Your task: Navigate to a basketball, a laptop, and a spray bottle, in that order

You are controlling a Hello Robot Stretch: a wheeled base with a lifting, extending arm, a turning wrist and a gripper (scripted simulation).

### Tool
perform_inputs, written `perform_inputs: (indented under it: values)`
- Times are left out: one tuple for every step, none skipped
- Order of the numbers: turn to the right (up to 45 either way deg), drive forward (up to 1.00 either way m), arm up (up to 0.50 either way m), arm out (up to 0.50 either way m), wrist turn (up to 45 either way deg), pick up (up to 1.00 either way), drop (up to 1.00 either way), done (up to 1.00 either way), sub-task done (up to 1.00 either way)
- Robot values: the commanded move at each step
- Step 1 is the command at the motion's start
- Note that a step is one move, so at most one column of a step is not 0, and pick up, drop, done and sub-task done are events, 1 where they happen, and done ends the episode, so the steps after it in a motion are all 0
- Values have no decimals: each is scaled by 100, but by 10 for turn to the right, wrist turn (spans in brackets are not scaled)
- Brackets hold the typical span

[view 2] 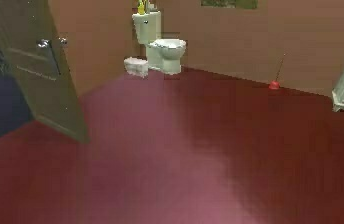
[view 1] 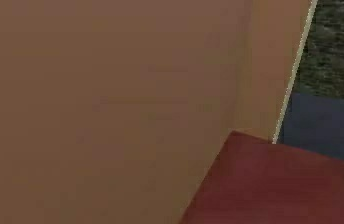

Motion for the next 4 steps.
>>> perform_inputs:
  values:
    - [450, 0, 0, 0, 0, 0, 0, 0, 0]
    - [450, 0, 0, 0, 0, 0, 0, 0, 0]
    - [300, 0, 0, 0, 0, 0, 0, 0, 0]
    - [0, 15, 0, 0, 0, 0, 0, 0, 0]
